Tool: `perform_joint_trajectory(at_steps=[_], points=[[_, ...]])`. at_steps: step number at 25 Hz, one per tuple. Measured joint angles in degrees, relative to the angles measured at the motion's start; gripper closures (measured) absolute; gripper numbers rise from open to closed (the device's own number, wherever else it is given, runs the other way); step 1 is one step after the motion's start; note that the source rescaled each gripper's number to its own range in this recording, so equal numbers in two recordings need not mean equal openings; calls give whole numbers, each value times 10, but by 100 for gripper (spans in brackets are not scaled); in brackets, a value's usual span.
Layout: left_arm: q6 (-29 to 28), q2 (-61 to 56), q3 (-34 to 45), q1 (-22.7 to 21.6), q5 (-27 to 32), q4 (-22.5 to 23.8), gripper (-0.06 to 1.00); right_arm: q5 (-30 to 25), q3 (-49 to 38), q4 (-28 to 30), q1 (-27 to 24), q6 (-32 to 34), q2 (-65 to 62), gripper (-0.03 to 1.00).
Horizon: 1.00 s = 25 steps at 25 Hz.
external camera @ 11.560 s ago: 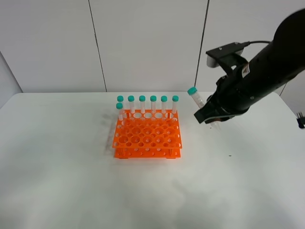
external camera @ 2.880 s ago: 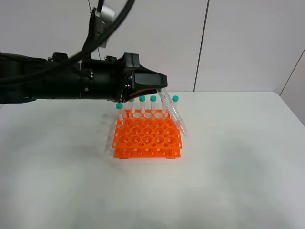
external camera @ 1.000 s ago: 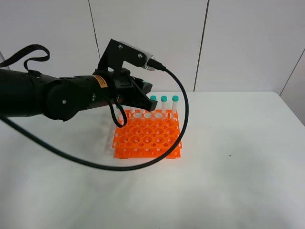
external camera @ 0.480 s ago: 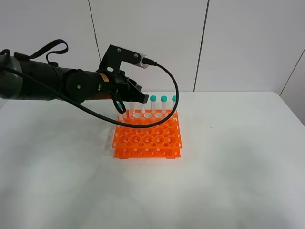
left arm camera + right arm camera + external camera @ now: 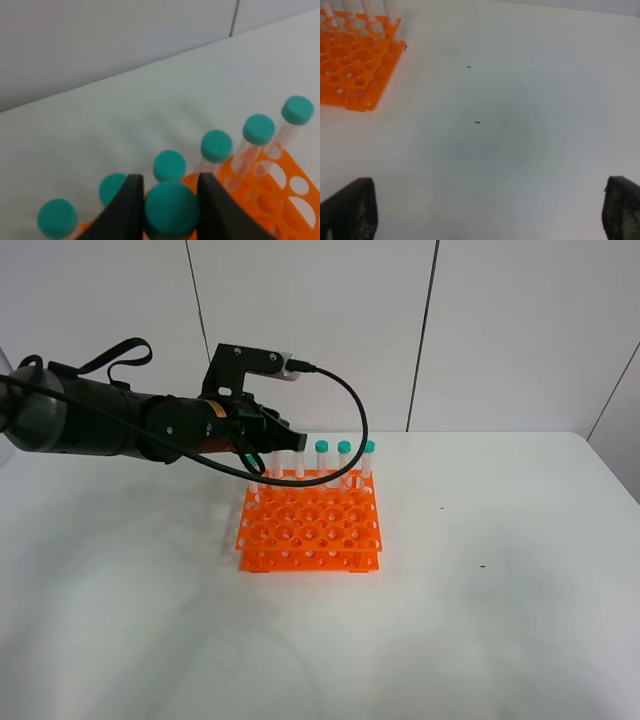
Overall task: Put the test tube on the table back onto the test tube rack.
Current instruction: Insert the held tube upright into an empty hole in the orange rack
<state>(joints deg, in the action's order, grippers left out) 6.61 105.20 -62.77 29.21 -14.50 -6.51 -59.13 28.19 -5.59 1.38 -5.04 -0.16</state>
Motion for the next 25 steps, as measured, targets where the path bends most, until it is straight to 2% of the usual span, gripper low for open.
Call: perform_joint_trajectory(at_steps=[10, 25], points=[[-35, 0, 0, -2, -18, 0, 94, 0, 0, 0, 0, 0, 0, -3], [-37, 12, 4, -2, -24, 1, 94, 0, 0, 0, 0, 0, 0, -3]])
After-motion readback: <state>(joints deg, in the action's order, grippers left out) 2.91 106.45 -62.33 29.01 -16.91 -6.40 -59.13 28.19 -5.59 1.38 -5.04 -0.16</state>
